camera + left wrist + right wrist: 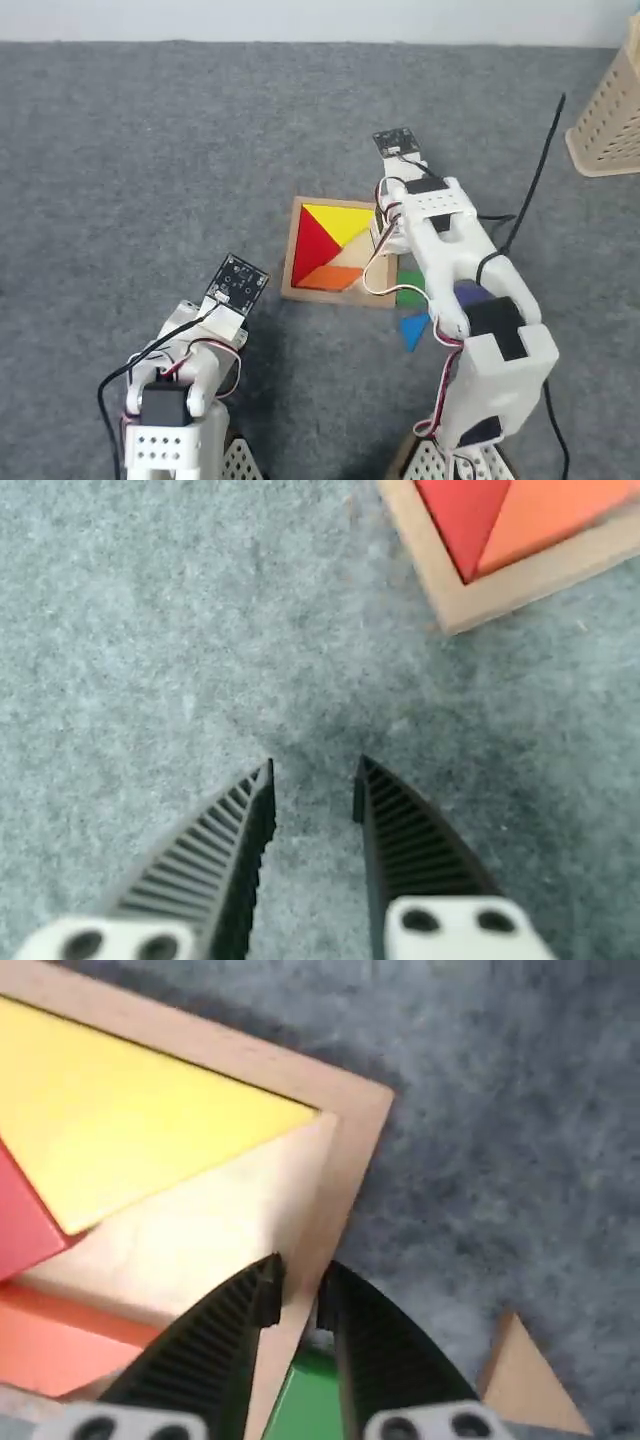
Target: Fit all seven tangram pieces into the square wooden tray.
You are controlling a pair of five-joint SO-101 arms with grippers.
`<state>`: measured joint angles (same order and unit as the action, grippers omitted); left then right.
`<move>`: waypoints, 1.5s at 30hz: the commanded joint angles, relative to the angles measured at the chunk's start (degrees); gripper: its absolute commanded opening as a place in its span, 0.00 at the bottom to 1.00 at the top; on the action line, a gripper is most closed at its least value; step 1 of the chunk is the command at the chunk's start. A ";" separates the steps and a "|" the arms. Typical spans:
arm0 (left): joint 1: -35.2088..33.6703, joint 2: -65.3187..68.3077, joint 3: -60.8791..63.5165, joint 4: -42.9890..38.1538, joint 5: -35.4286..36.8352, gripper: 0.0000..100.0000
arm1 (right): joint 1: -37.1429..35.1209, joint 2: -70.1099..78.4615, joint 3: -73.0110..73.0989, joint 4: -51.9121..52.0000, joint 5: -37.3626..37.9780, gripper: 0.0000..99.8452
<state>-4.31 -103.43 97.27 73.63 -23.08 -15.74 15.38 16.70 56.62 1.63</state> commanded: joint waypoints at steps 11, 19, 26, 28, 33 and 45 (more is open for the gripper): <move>-0.26 -1.23 -0.75 0.00 0.44 0.12 | -2.07 -4.35 -8.97 14.64 1.76 0.23; -0.26 -1.23 -0.75 0.00 0.44 0.12 | 6.29 -15.34 -8.26 24.22 19.78 0.18; -0.26 -1.23 -0.75 0.00 0.44 0.12 | 11.12 -16.66 7.30 12.18 33.41 0.19; -0.26 -1.23 -0.75 0.00 0.44 0.12 | 12.00 -16.22 9.58 8.84 33.67 0.19; -0.26 -1.23 -0.75 0.00 0.44 0.12 | 13.49 -16.13 11.16 6.37 33.67 0.19; -0.26 -1.23 -0.75 0.00 0.44 0.12 | 14.11 -7.78 9.14 2.07 33.67 0.19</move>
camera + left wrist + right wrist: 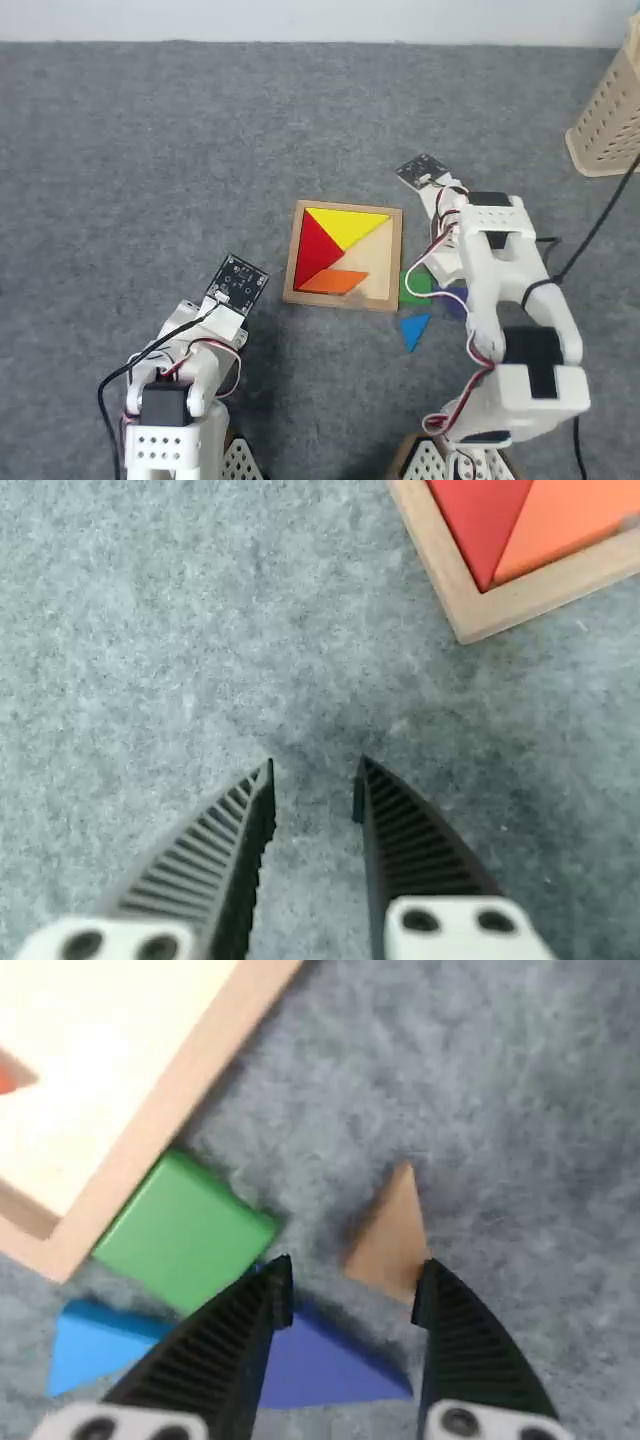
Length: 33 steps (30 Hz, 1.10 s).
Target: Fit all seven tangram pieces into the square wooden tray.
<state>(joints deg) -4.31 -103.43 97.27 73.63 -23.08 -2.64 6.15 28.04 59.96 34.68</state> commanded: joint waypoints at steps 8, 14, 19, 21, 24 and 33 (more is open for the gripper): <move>-0.26 -1.23 -0.75 0.00 0.44 0.12 | 1.36 7.43 -7.03 -0.31 -1.58 0.18; -0.26 -1.23 -0.75 0.00 0.44 0.12 | 2.24 7.25 -8.53 -0.04 -3.34 0.10; -0.26 -1.23 -0.75 0.00 0.44 0.12 | 2.07 6.99 -8.70 0.04 -3.43 0.05; -0.26 -1.23 -0.75 0.00 0.44 0.12 | 2.15 6.90 -9.85 0.40 -4.75 0.05; -0.26 -1.23 -0.75 0.00 0.44 0.12 | 1.89 6.90 -15.12 5.05 -8.18 0.05; -0.26 -1.23 -0.75 0.00 0.44 0.12 | -8.31 6.81 -29.10 18.86 -11.69 0.05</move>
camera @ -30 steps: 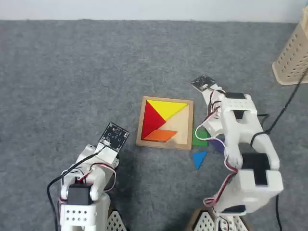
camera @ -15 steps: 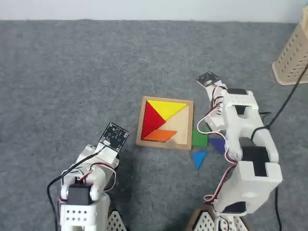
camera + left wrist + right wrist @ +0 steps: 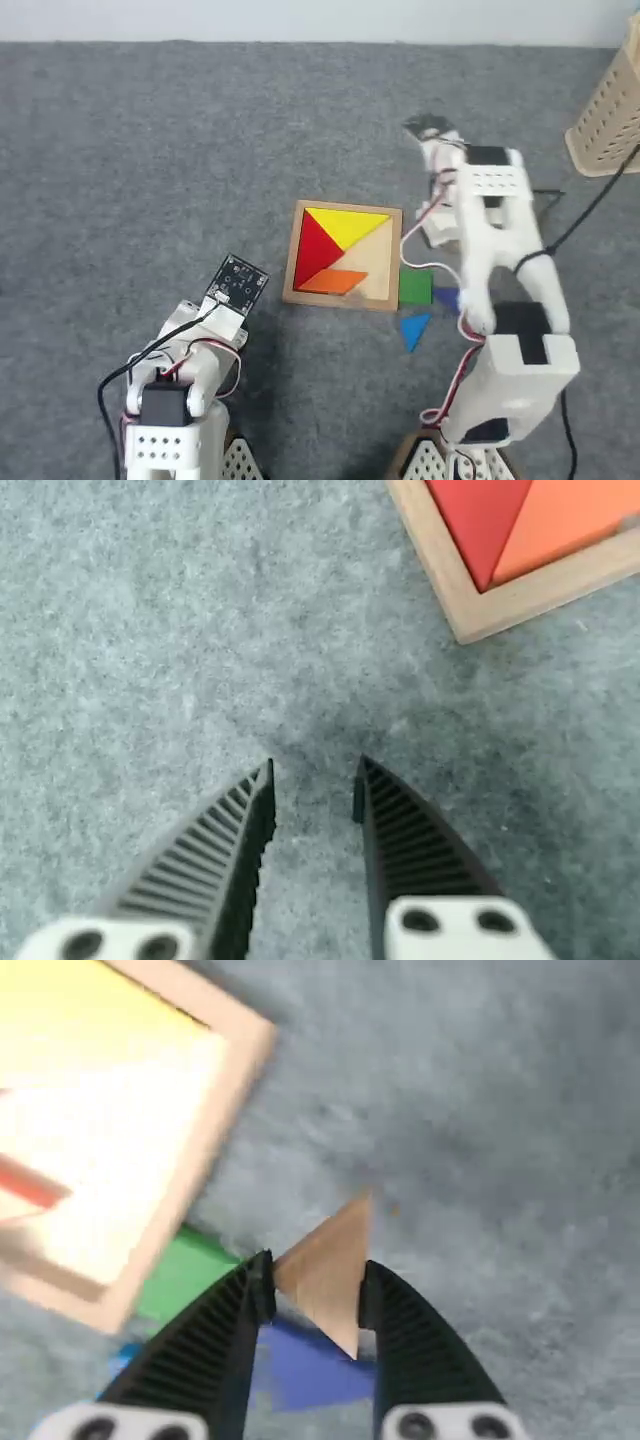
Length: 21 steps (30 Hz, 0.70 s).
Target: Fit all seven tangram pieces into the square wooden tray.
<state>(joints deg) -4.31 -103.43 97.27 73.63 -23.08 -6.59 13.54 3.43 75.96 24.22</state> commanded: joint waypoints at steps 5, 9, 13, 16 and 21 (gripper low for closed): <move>-0.26 -1.23 -0.75 0.00 0.44 0.12 | -13.85 -5.23 -0.09 0.57 -1.23 0.05; -0.26 -1.23 -0.75 0.00 0.44 0.12 | -19.12 -10.07 3.78 -1.89 -5.89 0.05; -0.26 -1.23 -0.75 0.00 0.44 0.12 | -20.79 -8.84 3.60 -5.67 -19.25 0.05; -0.26 -1.23 -0.75 0.00 0.44 0.12 | -21.23 -5.14 2.02 -9.98 -30.95 0.05; -0.26 -1.23 -0.75 0.00 0.44 0.12 | -22.81 4.44 -6.51 -10.42 -43.78 0.05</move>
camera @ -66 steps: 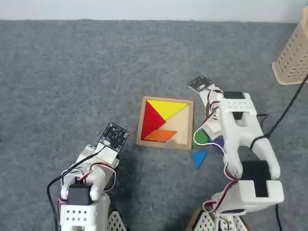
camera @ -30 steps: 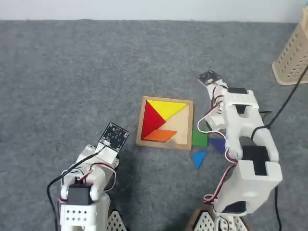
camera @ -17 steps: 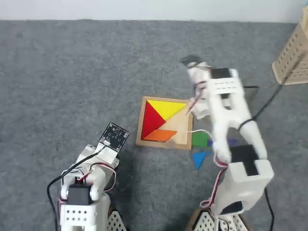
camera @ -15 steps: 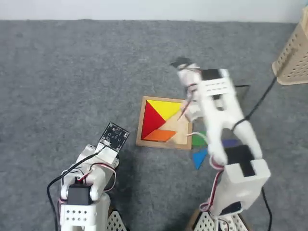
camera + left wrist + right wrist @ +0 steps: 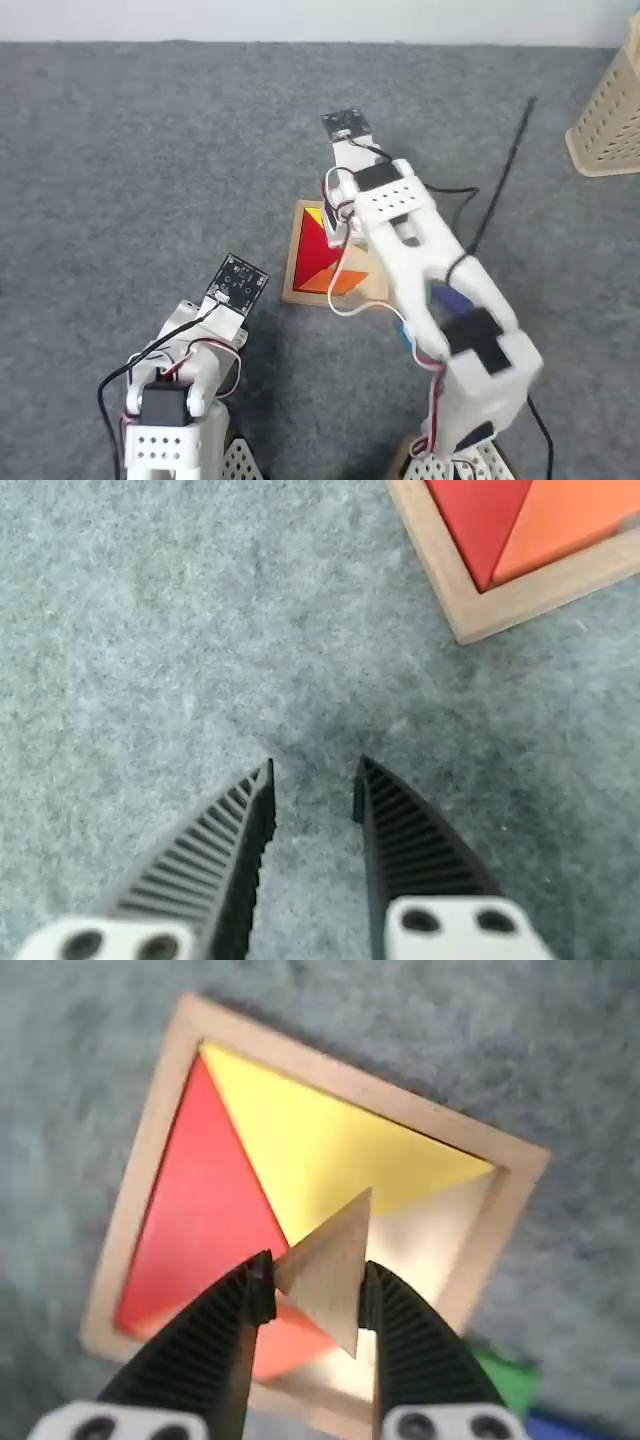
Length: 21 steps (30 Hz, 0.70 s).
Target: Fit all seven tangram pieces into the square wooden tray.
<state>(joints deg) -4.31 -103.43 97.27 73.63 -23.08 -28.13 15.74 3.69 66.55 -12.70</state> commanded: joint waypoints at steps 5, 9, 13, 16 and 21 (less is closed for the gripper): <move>-0.26 -1.23 -0.75 0.00 0.44 0.12 | -3.38 10.68 -15.74 3.65 -16.79 0.05; -0.26 -1.23 -0.75 0.00 0.44 0.12 | -3.65 15.60 -21.89 7.16 -24.18 0.05; -0.26 -1.23 -0.75 0.00 0.44 0.12 | -3.91 17.54 -27.08 11.74 -24.18 0.15; -0.26 -1.23 -0.75 0.00 0.44 0.12 | -3.82 17.54 -29.71 14.29 -23.91 0.23; -0.26 -1.23 -0.75 0.00 0.44 0.12 | -3.82 17.45 -31.56 15.96 -22.07 0.22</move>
<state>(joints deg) -4.31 -103.43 97.27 73.63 -23.08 -31.30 34.64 -24.00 81.05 -36.09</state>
